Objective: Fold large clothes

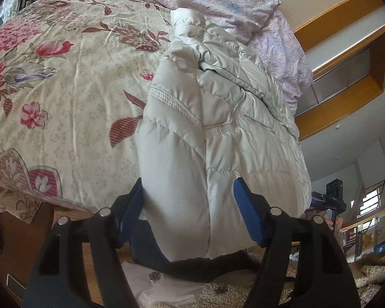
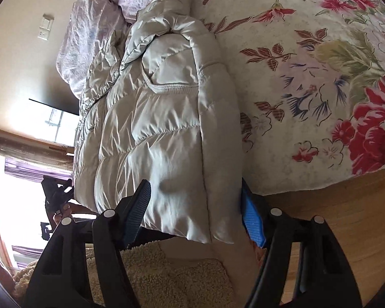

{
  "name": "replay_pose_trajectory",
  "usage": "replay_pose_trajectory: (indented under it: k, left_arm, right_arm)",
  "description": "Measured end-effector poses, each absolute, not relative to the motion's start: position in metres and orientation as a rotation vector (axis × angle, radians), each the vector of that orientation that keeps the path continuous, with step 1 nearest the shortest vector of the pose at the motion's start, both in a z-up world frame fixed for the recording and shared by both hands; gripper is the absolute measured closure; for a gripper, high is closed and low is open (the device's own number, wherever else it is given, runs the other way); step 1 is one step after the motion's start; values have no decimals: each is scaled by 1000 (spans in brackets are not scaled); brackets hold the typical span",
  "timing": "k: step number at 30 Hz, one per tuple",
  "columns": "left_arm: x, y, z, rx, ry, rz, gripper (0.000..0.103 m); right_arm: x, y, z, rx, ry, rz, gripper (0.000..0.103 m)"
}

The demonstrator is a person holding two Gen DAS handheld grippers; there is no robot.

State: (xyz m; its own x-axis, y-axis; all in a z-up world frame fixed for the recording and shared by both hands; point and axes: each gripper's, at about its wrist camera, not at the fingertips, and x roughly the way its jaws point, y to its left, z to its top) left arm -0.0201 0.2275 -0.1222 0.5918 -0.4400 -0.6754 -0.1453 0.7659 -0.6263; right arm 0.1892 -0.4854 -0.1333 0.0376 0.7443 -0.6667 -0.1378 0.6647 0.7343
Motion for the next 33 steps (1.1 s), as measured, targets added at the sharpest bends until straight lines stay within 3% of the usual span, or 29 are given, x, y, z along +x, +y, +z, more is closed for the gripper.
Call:
replay_pose_trajectory:
  k: [11, 16, 18, 23, 29, 33]
  left_arm:
    - [-28, 212, -122, -674, 972, -198, 39]
    - [-31, 207, -141, -724, 1030, -175, 53]
    - [-32, 208, -140, -739, 1011, -176, 58]
    - [-40, 205, -125, -706, 979, -161, 80]
    - [-38, 203, -89, -648, 892, -126, 87]
    - [-36, 215, -60, -669, 779, -91, 87]
  right_arm:
    - [182, -482, -144, 650, 1318, 848, 33]
    - [183, -476, -142, 646, 1319, 870, 35]
    - [182, -470, -144, 630, 1326, 864, 42]
    - [179, -476, -142, 645, 1301, 824, 74]
    - [174, -467, -104, 576, 1140, 831, 83]
    - [169, -457, -60, 506, 930, 821, 85]
